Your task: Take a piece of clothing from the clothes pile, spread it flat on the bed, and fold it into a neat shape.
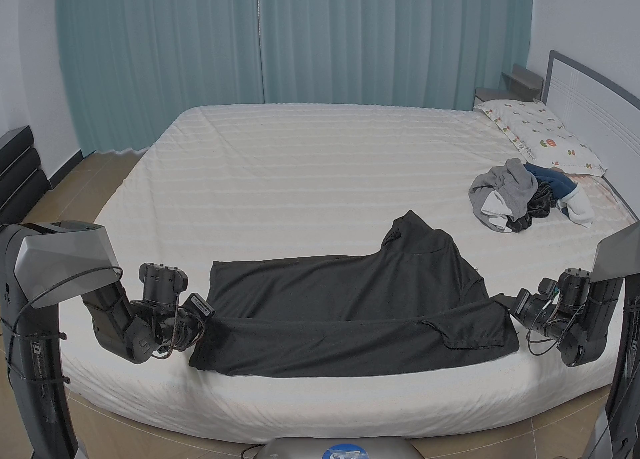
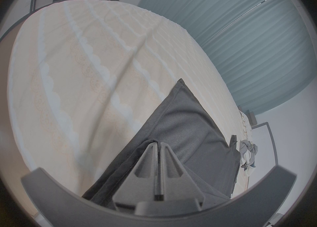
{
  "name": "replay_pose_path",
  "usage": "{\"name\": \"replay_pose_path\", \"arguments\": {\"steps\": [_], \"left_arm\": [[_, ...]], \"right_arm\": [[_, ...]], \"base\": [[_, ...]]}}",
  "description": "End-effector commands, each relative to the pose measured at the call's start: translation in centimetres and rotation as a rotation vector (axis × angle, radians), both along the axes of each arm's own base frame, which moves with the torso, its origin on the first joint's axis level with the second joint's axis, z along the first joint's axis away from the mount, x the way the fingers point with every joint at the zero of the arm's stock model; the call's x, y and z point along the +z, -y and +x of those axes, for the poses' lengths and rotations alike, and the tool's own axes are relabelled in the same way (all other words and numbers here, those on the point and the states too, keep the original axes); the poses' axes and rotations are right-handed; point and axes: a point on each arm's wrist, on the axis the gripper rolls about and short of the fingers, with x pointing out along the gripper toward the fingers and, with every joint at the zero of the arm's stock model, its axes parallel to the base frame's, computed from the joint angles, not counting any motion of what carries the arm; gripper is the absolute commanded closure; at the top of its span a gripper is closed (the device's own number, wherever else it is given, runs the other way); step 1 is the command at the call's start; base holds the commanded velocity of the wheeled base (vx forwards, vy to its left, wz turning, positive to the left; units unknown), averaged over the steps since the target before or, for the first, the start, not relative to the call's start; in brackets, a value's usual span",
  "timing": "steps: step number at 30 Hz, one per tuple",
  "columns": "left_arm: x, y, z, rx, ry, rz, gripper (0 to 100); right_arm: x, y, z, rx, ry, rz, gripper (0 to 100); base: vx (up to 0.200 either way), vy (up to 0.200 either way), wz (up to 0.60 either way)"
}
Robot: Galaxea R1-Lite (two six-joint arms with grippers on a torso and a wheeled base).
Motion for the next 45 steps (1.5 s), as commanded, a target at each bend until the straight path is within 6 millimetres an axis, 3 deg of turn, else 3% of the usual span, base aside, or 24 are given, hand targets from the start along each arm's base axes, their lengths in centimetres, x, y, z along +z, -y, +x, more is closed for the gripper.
{"name": "replay_pose_path", "arguments": {"steps": [1, 13, 20, 23, 28, 36, 45], "left_arm": [[0.6, -0.1, -0.1, 0.007, 0.016, -0.005, 100], [2.1, -0.3, -0.3, 0.046, 0.047, -0.049, 100], [6.4, -0.5, -2.4, 0.032, 0.13, -0.058, 100], [7.1, -0.6, -2.9, 0.023, 0.137, -0.046, 100], [7.3, -0.7, -3.7, -0.018, 0.104, 0.017, 100], [7.0, -0.6, -3.6, -0.024, 0.07, 0.025, 100], [3.7, -0.3, -1.5, -0.017, 0.004, 0.03, 100]], "right_arm": [[0.3, 0.1, 0.0, -0.002, 0.012, -0.002, 100], [0.5, 0.1, -0.1, -0.004, 0.016, -0.002, 100], [2.8, -0.2, -1.8, -0.004, 0.036, 0.001, 100], [3.9, -0.4, -2.7, -0.007, 0.04, 0.024, 100], [5.2, -0.5, -3.6, -0.004, 0.058, 0.033, 100], [5.6, -0.7, -4.5, 0.028, 0.051, 0.044, 100], [3.2, -0.5, -3.0, 0.022, 0.007, 0.038, 100]], "base": [[0.0, 0.0, 0.0], [0.0, 0.0, 0.0], [0.0, 0.0, 0.0], [0.0, 0.0, 0.0], [0.0, 0.0, 0.0], [0.0, 0.0, 0.0], [0.0, 0.0, 0.0]]}}
